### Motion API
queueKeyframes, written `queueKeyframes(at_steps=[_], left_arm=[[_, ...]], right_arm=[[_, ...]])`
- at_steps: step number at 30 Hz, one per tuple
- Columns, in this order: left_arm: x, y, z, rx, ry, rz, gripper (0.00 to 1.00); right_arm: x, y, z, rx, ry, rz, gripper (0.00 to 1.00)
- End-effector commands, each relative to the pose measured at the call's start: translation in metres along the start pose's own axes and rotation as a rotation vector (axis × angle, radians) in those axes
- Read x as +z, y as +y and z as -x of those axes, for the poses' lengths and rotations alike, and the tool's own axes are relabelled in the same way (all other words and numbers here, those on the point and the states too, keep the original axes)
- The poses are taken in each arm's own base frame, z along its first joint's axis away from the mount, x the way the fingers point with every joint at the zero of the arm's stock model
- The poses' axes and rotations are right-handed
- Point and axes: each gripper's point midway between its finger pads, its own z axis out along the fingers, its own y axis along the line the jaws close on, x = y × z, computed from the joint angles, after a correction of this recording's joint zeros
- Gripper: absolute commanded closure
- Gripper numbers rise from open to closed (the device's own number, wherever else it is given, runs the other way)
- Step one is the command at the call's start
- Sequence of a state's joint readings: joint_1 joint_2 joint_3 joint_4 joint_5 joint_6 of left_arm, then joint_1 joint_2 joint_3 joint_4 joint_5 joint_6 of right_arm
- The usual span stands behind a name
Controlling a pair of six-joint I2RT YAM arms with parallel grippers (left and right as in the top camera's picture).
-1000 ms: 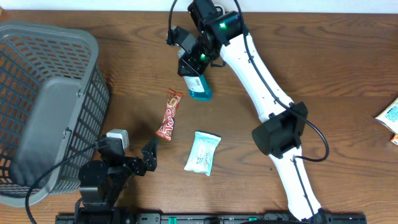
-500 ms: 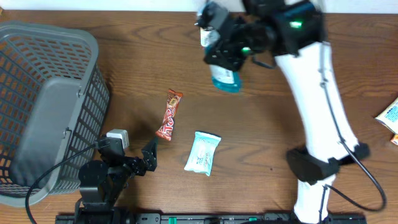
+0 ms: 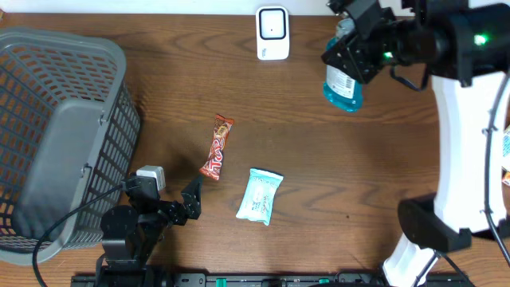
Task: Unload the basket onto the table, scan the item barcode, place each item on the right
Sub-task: 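Carry the Listerine bottle rightward toward the table edge with right gripper, then bring the bottle back left and set it upright mid-table, release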
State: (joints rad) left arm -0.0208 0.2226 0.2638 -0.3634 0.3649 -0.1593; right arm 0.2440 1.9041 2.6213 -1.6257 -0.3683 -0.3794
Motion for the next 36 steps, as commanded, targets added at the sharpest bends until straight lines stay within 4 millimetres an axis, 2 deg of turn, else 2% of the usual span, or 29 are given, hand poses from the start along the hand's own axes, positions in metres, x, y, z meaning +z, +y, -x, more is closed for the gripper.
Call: queueKeyframes(at_steps=[1,4,7,8,10,15,17,19,22,29,30,33,35,36], left_arm=[[-0.001,-0.003,0.001,0.012,-0.003,-0.012,0.01],[-0.001,-0.003,0.001,0.012,-0.003,-0.012,0.01],[-0.001,-0.003,0.001,0.012,-0.003,-0.012,0.01],[-0.001,-0.003,0.001,0.012,-0.003,-0.012,0.01],[-0.001,-0.003,0.001,0.012,-0.003,-0.012,0.00],[-0.001,-0.003,0.001,0.012,-0.003,-0.012,0.01],[-0.001,-0.003,0.001,0.012,-0.003,-0.012,0.01],[-0.001,-0.003,0.001,0.012,-0.003,-0.012,0.01],[-0.001,-0.003,0.001,0.012,-0.003,-0.012,0.01],[-0.001,-0.003,0.001,0.012,-0.003,-0.012,0.01],[-0.001,-0.003,0.001,0.012,-0.003,-0.012,0.01],[-0.001,-0.003,0.001,0.012,-0.003,-0.012,0.01],[-0.001,-0.003,0.001,0.012,-0.003,-0.012,0.01],[-0.001,-0.003,0.001,0.012,-0.003,-0.012,0.01]], right_arm=[[-0.063,0.024,0.011,-0.020,-0.134,-0.064,0.98],[-0.066,0.032,0.009,-0.027,-0.132,-0.055,0.98],[-0.062,0.037,-0.004,0.046,-0.073,-0.039,0.98],[-0.068,0.037,-0.009,0.102,-0.067,-0.060,0.98],[-0.084,0.042,-0.012,0.091,-0.094,-0.079,0.98],[-0.141,0.069,-0.029,0.044,-0.198,-0.111,0.98],[-0.151,0.076,-0.042,0.043,-0.201,-0.117,0.98],[-0.149,0.079,-0.056,0.048,-0.192,-0.124,0.98],[-0.123,0.071,-0.065,0.067,-0.204,-0.135,0.98],[0.004,0.036,-0.082,0.124,-0.352,-0.115,0.93],[0.032,0.027,-0.086,0.151,-0.383,-0.114,0.93],[0.072,0.018,-0.093,0.195,-0.409,-0.086,0.93],[0.090,0.016,-0.097,0.207,-0.397,-0.062,0.93],[0.107,0.014,-0.101,0.218,-0.367,-0.044,0.93]])
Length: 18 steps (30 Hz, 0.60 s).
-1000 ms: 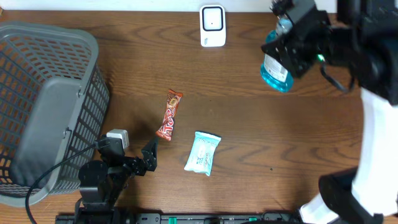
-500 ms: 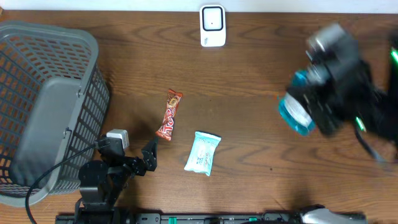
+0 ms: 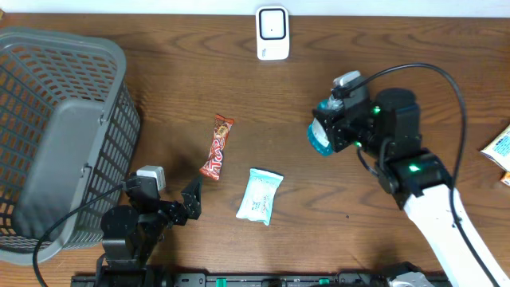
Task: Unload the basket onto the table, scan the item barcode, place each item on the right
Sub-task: 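Bring the bottle back left and set it upright mid-table, release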
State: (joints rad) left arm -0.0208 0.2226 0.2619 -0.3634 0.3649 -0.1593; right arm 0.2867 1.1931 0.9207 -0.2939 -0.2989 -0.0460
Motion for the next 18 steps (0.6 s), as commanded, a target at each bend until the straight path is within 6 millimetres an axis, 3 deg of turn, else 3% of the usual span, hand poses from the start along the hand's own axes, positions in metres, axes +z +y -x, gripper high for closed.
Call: queueKeyframes(at_steps=[1,6,13,15,18], left_arm=[[-0.001,-0.003,0.002,0.012,-0.005,-0.013,0.01],[-0.001,-0.003,0.002,0.012,-0.005,-0.013,0.01],[-0.001,-0.003,0.002,0.012,-0.005,-0.013,0.01],[-0.001,-0.003,0.002,0.012,-0.005,-0.013,0.01],[-0.001,-0.003,0.002,0.012,-0.005,-0.013,0.01]], right_arm=[[0.014,0.006,0.015,0.044,-0.044,0.061,0.92],[0.049,-0.003,-0.005,0.064,0.017,0.062,0.92],[0.077,-0.011,0.000,-0.040,-0.039,0.062,0.93],[0.081,-0.007,-0.002,-0.084,-0.037,0.070,0.93],[0.088,0.015,-0.008,-0.212,-0.031,0.147,0.94]])
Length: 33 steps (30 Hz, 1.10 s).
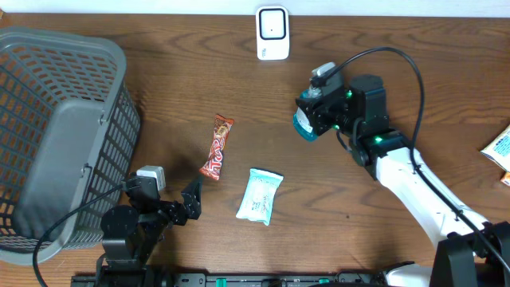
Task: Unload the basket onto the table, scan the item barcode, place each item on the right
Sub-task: 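Bring the bottle back left and set it upright mid-table, release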
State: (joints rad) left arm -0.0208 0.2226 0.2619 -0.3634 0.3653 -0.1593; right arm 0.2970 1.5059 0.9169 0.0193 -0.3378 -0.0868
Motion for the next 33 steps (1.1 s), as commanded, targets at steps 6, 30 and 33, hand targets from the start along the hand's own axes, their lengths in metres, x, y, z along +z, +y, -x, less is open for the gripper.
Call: queueKeyframes(at_steps=[6,30,33], left_arm=[[-0.001,-0.003,0.002,0.012,-0.005,-0.012,0.01],[-0.001,-0.003,0.002,0.012,-0.005,-0.012,0.01],[-0.001,-0.003,0.002,0.012,-0.005,-0.012,0.01]], right_arm=[[0.025,0.056,-0.011,-0.383,0.009,0.187,0.89],[0.035,0.073,-0.014,-0.385,-0.026,0.291,0.02],[0.023,0.075,0.003,-0.378,-0.065,0.281,0.01]])
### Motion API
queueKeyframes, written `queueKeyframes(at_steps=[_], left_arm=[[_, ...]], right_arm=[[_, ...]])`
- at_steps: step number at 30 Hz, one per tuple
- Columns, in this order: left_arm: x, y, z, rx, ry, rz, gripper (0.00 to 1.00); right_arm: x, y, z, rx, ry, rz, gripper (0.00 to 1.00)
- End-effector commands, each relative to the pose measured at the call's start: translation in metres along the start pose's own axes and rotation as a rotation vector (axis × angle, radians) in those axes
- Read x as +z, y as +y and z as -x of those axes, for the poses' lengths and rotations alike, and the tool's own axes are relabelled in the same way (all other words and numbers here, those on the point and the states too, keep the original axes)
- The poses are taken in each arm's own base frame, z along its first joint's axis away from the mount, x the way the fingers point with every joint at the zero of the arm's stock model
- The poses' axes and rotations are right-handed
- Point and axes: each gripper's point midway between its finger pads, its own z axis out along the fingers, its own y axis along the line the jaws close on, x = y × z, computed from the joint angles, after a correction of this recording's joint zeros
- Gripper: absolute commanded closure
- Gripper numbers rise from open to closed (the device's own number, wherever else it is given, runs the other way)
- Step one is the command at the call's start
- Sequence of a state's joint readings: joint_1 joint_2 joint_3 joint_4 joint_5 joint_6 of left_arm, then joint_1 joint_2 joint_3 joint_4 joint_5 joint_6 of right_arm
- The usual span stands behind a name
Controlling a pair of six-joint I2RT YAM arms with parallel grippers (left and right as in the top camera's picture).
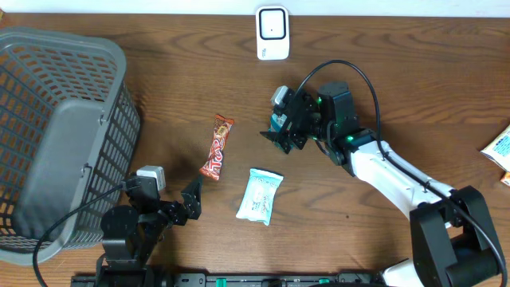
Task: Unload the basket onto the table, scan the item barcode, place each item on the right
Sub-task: 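Bring the bottle back left and set it upright mid-table, release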
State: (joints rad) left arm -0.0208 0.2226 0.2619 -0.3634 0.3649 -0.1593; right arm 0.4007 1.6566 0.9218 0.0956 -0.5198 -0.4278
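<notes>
My right gripper hangs over the middle of the table, shut on a blue bottle. Only a small teal patch of the bottle shows past the fingers. The white barcode scanner stands at the table's far edge, well beyond the gripper and slightly left of it. Near the front edge my left gripper rests low and open, holding nothing.
A red candy bar and a pale blue packet lie between the two grippers. A large grey mesh basket fills the left side. More packaged goods poke in at the right edge.
My right gripper has moved left and slightly toward the front with the bottle. More of the bottle is hidden by the gripper than before. The left arm has not moved.
The right gripper first held the blue bottle high at the far right, beside the scanner's row. Then it was lower over the table's right middle, then further left. Now it holds the bottle near the table's centre, in front of the scanner.
</notes>
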Motion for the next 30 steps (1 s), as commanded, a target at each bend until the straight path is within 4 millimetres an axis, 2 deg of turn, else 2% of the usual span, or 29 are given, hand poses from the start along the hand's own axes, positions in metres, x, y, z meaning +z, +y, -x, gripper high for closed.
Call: queueKeyframes(at_steps=[1,5,9,11,14,19,21,25,30], left_arm=[[-0.001,-0.003,0.002,0.012,-0.005,-0.013,0.01],[-0.001,-0.003,0.002,0.012,-0.005,-0.013,0.01],[-0.001,-0.003,0.002,0.012,-0.005,-0.013,0.00],[-0.001,-0.003,0.002,0.012,-0.005,-0.013,0.00],[-0.001,-0.003,0.002,0.012,-0.005,-0.013,0.01],[-0.001,-0.003,0.002,0.012,-0.005,-0.013,0.01],[-0.001,-0.003,0.002,0.012,-0.005,-0.013,0.01],[-0.001,-0.003,0.002,0.012,-0.005,-0.013,0.01],[-0.001,-0.003,0.002,0.012,-0.005,-0.013,0.01]], right_arm=[[-0.020,-0.001,0.040,-0.021,-0.086,-0.024,0.01],[-0.053,0.002,0.072,-0.039,-0.150,-0.064,0.01],[-0.102,0.002,0.104,-0.020,-0.209,-0.170,0.01],[-0.127,0.008,0.114,0.037,-0.237,-0.197,0.01],[-0.165,0.027,0.122,0.147,-0.269,-0.192,0.01],[-0.214,0.072,0.113,0.303,-0.270,-0.120,0.01],[-0.225,0.084,0.105,0.313,-0.251,-0.109,0.01],[-0.237,0.106,0.087,0.341,-0.198,-0.061,0.01],[-0.234,0.118,0.063,0.395,-0.105,-0.028,0.01]])
